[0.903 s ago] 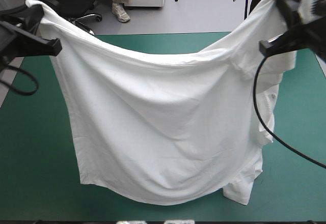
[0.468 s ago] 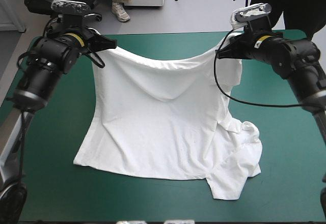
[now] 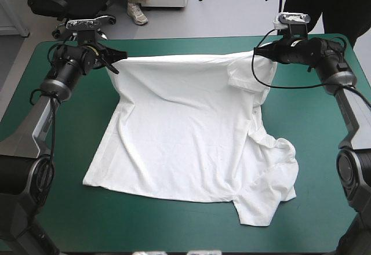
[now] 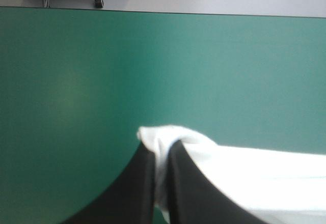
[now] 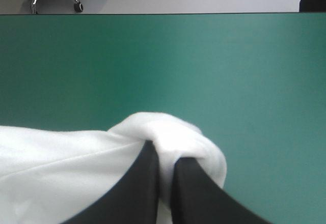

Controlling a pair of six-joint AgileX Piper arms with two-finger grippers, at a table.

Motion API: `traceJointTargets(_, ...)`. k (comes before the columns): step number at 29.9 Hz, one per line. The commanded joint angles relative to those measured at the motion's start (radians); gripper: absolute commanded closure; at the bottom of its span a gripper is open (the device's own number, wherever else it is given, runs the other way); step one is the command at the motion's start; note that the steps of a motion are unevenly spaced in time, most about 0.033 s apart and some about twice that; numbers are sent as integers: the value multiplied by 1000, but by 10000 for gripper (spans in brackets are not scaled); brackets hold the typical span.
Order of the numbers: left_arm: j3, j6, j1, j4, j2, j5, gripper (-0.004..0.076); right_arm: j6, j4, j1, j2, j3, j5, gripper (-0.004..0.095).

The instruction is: Fold the cloth

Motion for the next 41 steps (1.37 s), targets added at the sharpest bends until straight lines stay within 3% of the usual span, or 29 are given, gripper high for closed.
traceJointTargets(1, -29, -7, 2, 14, -12, -110, 741, -11, 33, -15, 2, -65, -57, 924)
traceJointTargets(4, -29, -7, 2, 12, 34, -132, 741, -11, 35, -15, 53, -76, -39, 892)
traceJointTargets(8, -29, -9, 2, 6, 87, -127, 700, -23, 35, -15, 96, -78, 26, 665)
traceJointTargets(10, -29, -4, 2, -45, 101, -100, 576, -23, 48, -15, 105, -78, 55, 497)
traceJointTargets(12, -33, 68, 2, -116, 101, -54, 389, -23, 67, -15, 105, -83, 71, 355)
traceJointTargets(15, -60, 170, 0, -121, 84, 16, 157, -35, 72, -15, 105, -130, 131, 308)
traceJointTargets(17, -72, 184, 7, -121, 54, 16, 86, -35, 72, -22, 103, -171, 182, 326)
traceJointTargets(22, -84, 215, 18, -75, -63, 38, 111, -35, 66, -35, 45, -248, 346, 368)
traceJointTargets(33, -21, 243, 20, -77, -424, 255, 187, -39, 17, -45, -219, -186, 592, 405)
traceJointTargets(41, 243, 251, 9, -73, -676, 250, 187, -24, -105, -45, -408, 73, 587, 409)
